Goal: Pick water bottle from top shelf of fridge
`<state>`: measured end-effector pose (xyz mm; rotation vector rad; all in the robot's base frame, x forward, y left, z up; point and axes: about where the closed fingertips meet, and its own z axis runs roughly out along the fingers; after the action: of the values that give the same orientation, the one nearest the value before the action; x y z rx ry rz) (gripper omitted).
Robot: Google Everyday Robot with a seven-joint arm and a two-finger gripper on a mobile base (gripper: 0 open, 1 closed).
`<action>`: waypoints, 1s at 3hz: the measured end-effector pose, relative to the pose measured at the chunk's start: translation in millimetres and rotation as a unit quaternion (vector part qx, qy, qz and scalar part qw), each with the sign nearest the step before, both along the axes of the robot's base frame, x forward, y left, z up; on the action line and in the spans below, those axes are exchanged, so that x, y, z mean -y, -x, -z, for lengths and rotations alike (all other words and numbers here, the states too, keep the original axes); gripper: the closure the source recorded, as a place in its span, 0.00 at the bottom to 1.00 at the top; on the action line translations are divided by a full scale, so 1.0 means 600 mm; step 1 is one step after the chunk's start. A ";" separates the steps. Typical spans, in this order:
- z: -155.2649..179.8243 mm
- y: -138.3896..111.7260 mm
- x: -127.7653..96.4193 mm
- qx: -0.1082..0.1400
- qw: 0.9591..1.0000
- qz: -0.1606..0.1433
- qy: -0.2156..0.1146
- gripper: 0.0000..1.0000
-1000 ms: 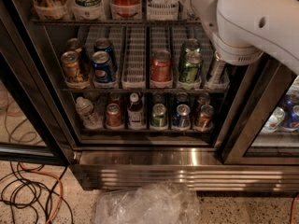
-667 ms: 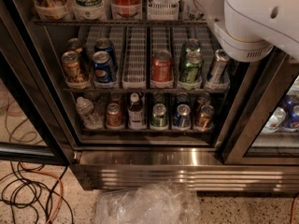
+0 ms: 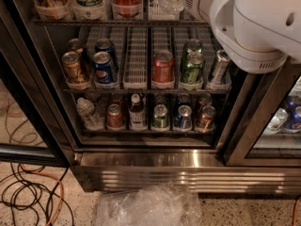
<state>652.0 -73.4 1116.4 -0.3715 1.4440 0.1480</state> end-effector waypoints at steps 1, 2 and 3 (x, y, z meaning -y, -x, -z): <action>0.033 0.063 0.023 -0.042 0.999 0.022 -0.018 1.00; 0.056 0.080 0.026 -0.051 0.998 0.027 -0.022 1.00; 0.056 0.080 0.026 -0.051 0.998 0.027 -0.022 1.00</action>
Offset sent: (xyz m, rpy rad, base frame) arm -0.1383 -0.0097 -0.0866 0.1869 0.4682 -0.1582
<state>604.2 -88.9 1082.7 -0.2914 1.5481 0.1575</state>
